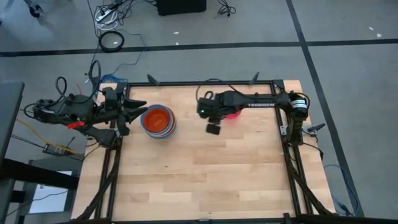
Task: Nest bowls inside each other
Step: Stack the red bowl on top of the orange bowl
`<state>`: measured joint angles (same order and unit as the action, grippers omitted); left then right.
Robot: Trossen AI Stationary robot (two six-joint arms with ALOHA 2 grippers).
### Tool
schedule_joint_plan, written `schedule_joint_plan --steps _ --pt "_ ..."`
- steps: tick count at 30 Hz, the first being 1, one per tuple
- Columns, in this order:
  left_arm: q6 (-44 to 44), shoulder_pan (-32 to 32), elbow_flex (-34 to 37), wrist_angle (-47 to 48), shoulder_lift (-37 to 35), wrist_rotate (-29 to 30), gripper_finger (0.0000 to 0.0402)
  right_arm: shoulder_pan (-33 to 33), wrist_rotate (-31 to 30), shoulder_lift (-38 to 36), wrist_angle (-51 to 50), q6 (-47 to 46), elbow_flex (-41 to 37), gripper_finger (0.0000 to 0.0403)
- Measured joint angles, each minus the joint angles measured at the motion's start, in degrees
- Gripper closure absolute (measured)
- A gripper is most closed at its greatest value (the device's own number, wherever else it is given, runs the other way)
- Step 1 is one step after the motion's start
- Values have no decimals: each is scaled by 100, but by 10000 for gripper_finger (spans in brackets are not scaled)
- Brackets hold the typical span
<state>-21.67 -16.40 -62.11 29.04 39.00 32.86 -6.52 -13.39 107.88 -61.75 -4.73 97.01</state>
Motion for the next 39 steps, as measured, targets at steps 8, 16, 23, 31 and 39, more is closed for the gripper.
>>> schedule_joint_plan --steps 8,16,23,31,39 --pt "-301 0 2 458 37 5 257 -562 -30 -345 -225 -324 -1468 296" --pt "-413 0 3 625 76 7 257 -919 243 -810 923 -323 -2646 297" --pt "-409 0 2 625 76 7 257 -1084 356 -876 1807 -131 -3093 297" --pt "-411 0 2 620 79 9 257 -1242 355 -875 2503 -67 -3483 304" --pt "-415 0 3 603 79 11 257 -1421 643 -868 3015 10 -3932 375"
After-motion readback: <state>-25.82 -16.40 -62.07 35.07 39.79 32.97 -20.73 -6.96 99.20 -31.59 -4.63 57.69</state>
